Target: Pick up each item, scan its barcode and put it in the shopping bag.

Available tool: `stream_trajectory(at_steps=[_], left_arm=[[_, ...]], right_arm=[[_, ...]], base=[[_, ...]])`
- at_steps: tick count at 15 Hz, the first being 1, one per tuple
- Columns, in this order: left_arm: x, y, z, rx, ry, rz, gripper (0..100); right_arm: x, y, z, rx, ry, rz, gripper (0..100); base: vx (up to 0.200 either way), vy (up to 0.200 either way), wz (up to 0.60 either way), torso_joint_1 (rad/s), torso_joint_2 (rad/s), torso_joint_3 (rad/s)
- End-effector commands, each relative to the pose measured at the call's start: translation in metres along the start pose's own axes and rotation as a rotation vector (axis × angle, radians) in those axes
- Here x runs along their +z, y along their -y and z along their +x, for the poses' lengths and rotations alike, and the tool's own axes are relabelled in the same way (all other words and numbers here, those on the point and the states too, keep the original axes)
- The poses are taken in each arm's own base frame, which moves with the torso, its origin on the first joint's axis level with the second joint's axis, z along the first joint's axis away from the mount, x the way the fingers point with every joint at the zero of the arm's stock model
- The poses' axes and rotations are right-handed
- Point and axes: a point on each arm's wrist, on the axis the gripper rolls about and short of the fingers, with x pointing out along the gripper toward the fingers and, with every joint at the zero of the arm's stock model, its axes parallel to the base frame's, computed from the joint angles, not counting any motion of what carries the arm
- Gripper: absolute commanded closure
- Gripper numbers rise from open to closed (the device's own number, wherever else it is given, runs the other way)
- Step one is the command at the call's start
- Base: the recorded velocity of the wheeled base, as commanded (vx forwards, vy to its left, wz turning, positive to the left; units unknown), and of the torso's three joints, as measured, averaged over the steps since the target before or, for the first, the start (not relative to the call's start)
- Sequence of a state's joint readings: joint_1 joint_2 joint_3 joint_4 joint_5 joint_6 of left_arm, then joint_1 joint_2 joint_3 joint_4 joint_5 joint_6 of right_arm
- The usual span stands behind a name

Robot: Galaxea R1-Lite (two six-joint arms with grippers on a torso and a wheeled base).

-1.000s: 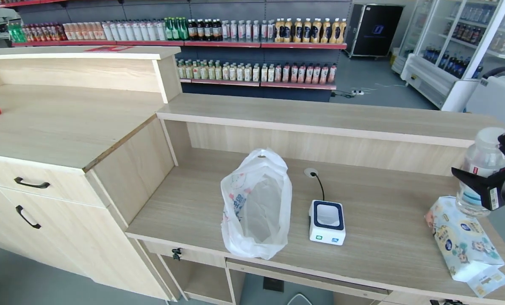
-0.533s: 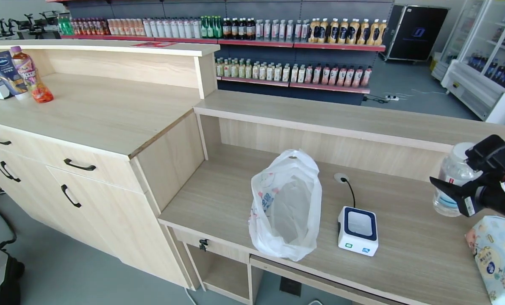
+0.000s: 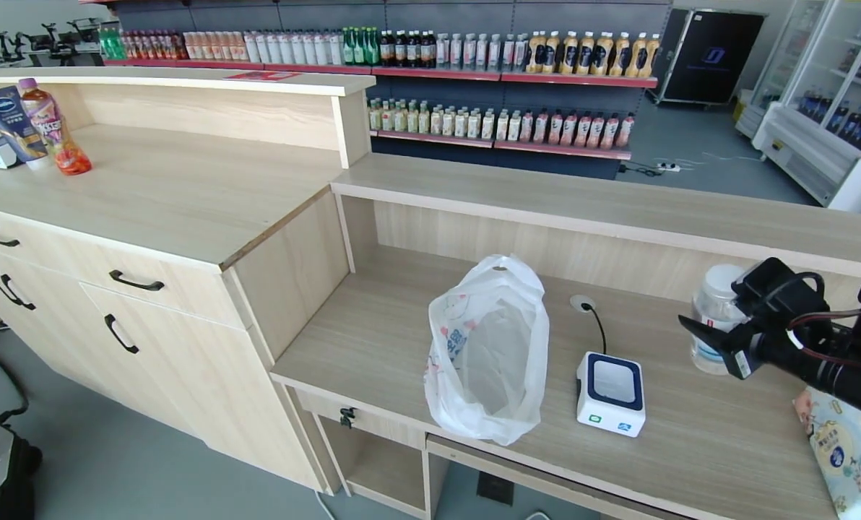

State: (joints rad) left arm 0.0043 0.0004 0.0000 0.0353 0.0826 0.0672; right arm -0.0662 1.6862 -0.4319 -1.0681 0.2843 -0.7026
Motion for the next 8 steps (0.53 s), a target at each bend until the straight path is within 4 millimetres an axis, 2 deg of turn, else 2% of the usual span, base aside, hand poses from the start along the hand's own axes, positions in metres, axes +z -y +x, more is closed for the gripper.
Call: stream_trajectory(at_steps=[1,5,8], left_arm=[[0.0,0.0,0.0,0.001,0.0,0.0,0],[0.0,0.0,0.0,0.001,0.0,0.0,0],[0.0,0.0,0.0,0.001,0.0,-0.001,0]], right_arm=[[-0.008,-0.007,0.008,0.038,-0.016,-0.006,100],[-0.016,-0.01,0.017,0.105,0.035,-0.086,100],[-0.022,-0.011,0.03,0.094,0.081,-0.151,100]], base=[[0.0,0.0,0.0,0.0,0.0,0.0],[0.0,0.0,0.0,0.0,0.0,0.0],[0.0,0.0,0.0,0.0,0.0,0.0]])
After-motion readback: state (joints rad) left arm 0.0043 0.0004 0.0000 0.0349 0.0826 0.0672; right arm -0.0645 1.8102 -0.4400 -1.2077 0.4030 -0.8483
